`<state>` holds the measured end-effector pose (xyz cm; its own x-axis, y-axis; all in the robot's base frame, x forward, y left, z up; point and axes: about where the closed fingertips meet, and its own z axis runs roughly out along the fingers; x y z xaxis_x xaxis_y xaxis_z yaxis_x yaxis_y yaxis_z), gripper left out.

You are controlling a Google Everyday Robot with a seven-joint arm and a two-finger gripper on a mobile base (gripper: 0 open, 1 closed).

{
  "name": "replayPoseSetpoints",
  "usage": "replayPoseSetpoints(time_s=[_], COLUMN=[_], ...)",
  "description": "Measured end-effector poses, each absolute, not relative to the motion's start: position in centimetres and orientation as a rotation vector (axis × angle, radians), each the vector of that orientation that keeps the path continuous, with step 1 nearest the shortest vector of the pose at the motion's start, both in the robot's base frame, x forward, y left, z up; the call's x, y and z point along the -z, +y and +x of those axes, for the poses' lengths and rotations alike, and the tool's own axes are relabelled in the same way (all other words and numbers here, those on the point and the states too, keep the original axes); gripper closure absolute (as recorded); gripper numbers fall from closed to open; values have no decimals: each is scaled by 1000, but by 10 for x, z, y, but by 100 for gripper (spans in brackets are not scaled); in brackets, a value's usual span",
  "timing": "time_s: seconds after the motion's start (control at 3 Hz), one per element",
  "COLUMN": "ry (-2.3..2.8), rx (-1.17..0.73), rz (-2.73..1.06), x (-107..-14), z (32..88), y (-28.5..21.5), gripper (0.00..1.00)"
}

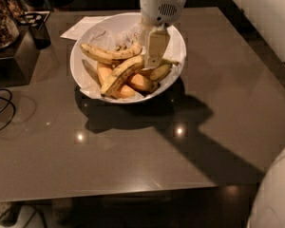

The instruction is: Pick banana from white bowl

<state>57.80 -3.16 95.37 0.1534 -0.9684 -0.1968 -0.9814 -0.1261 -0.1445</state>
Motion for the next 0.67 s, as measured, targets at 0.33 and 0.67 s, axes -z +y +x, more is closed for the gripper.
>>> replayPoseSetpoints(time_s=[0.33, 0.67], ry=[1895, 1892], rx=[-85, -95], rz=[-2214, -2234], x=[-947, -941], z=[582, 584], y=[-26, -21], gripper=[46, 46])
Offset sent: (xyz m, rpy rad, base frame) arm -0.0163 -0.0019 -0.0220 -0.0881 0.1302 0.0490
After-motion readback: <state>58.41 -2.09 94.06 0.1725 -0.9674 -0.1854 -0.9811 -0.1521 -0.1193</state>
